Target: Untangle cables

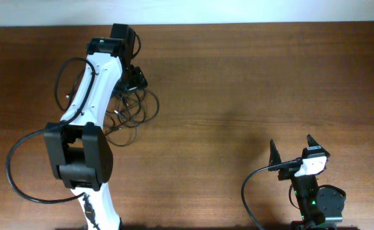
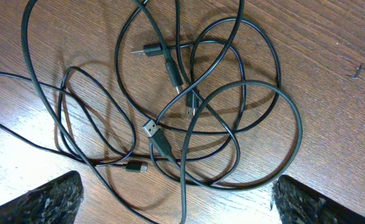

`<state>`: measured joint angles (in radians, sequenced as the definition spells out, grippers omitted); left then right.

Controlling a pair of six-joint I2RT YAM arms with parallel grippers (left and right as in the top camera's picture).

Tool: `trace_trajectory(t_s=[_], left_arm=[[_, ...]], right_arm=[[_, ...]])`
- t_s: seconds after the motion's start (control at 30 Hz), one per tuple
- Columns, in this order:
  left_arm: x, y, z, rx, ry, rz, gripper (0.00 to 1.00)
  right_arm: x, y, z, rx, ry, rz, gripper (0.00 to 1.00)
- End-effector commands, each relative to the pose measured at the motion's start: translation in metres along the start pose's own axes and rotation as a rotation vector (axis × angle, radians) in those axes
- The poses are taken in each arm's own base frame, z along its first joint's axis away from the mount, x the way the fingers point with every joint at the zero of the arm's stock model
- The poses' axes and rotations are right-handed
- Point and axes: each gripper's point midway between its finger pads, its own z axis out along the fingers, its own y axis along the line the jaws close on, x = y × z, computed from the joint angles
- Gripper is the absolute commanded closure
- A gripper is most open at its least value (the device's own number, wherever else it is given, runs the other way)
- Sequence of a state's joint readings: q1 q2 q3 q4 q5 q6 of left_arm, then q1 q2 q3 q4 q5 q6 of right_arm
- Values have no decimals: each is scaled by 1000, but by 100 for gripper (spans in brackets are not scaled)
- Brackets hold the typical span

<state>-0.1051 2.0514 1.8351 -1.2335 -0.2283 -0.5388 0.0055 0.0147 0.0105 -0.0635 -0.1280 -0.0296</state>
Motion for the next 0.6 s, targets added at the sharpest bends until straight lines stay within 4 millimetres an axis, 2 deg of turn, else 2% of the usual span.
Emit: trace_trajectory(t_s=[0.0,0.3,0.37,0.4,0.5,0.57], left_arm=[[0,2,-3,2,-5,-2,1],[0,2,-1,0,-1,0,1],[-1,3,-9,9,-17,-4,1],[-4,5,-20,24,-41,-11,1],[-10,17,-82,103,-175,-47,1],[-10,25,-112,141,-238,-64,1]], right_arm=[[2,0,0,2,1,3,2],[2,0,0,2,0,3,2],[2,0,0,2,1,3,1],[2,0,0,2,1,3,2],[2,0,0,2,1,3,2],[2,0,0,2,0,3,2]])
